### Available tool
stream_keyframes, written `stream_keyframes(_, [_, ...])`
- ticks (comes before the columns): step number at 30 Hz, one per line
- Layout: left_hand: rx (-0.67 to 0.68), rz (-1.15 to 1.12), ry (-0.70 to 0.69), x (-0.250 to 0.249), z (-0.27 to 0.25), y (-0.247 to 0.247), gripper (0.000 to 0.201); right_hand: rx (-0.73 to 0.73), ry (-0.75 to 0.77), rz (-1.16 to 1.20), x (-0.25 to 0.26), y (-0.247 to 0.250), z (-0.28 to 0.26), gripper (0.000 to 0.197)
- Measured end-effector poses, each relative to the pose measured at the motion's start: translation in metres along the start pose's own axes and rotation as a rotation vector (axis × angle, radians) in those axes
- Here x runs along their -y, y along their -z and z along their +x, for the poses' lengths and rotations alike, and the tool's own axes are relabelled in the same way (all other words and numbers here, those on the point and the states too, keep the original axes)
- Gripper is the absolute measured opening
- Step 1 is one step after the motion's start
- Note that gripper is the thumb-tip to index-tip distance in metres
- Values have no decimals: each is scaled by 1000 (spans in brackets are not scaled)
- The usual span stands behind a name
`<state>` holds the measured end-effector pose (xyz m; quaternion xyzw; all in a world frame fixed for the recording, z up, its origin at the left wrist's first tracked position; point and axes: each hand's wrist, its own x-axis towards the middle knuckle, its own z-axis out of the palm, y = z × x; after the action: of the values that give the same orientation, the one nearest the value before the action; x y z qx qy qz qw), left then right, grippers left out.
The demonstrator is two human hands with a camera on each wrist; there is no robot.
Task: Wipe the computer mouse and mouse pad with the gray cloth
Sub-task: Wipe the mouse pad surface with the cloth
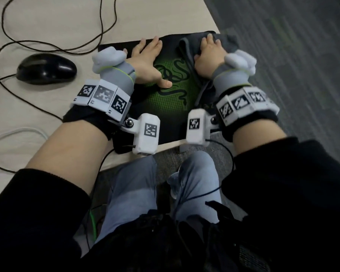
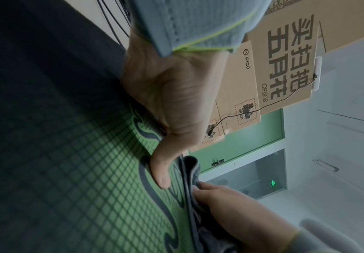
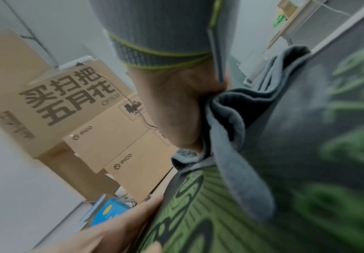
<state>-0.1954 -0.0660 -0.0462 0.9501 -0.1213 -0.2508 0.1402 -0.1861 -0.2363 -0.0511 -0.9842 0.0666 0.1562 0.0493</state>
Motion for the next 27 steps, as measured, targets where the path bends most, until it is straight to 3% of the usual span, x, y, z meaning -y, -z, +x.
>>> stream_keyframes(3, [-12, -8, 12, -1, 0, 0, 105, -5, -9, -10, -1, 7, 5, 57])
stream_keyframes(7, [-14, -12, 24, -3, 0, 0, 105, -48, 1, 20, 1, -8, -29, 55])
stream_keyframes(11, [-14, -9, 19, -3, -1, 0, 104, -138, 20, 21, 3, -13, -71, 37])
stream_keyframes(16, [-15, -16, 12, -2, -2, 1, 104, -303, -70, 383, 2, -10, -77, 40])
stream_keyframes(19, [-19, -20, 8, -1, -1, 0, 104, -361, -17, 571, 9, -13, -74, 40])
stream_keyframes(22, [-37, -42, 3, 0, 1, -2, 101, -220, 169, 609, 23, -17, -65, 41])
stream_keyframes(27, [-49, -78, 1, 3, 1, -2, 101, 49, 269, 287, 35, -18, -44, 55])
